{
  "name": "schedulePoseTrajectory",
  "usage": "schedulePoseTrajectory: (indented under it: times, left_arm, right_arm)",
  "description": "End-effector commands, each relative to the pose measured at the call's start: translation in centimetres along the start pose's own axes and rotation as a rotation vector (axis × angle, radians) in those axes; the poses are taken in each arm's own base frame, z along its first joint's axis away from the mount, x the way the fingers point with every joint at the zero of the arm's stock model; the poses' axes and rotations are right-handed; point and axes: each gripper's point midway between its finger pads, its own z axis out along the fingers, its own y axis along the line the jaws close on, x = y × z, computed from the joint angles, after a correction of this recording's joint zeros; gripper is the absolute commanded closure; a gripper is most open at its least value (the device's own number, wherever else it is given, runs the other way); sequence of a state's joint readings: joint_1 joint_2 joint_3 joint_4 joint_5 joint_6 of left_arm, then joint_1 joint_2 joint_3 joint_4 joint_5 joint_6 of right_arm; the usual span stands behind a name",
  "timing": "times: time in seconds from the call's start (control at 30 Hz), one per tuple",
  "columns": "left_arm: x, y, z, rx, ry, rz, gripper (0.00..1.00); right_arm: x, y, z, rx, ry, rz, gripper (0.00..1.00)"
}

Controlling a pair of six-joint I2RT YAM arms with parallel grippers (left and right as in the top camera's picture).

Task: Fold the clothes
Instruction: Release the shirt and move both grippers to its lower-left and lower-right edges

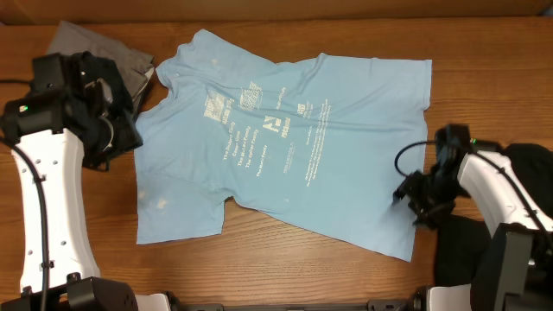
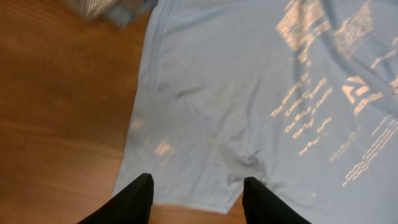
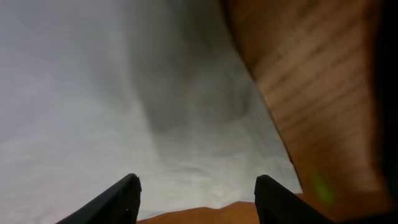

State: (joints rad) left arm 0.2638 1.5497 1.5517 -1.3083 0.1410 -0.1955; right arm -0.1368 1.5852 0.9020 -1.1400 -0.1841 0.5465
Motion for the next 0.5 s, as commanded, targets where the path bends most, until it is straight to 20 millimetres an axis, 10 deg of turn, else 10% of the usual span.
schedulePoseTrajectory:
  times: [0.0,0.47]
  left_arm:
    - [0.7,2.0,0.0,-0.039,0.035,-0.062,0.45]
    - [5.2,8.4,2.7,-0.090,0.199,-0.251,0.46]
  right_arm:
    - [1.4,-1.9,2.0,0.035,0.047,0.119,0.37]
    - [3.4,-4.9,6.5,0.057,0.085,0.258,0.65]
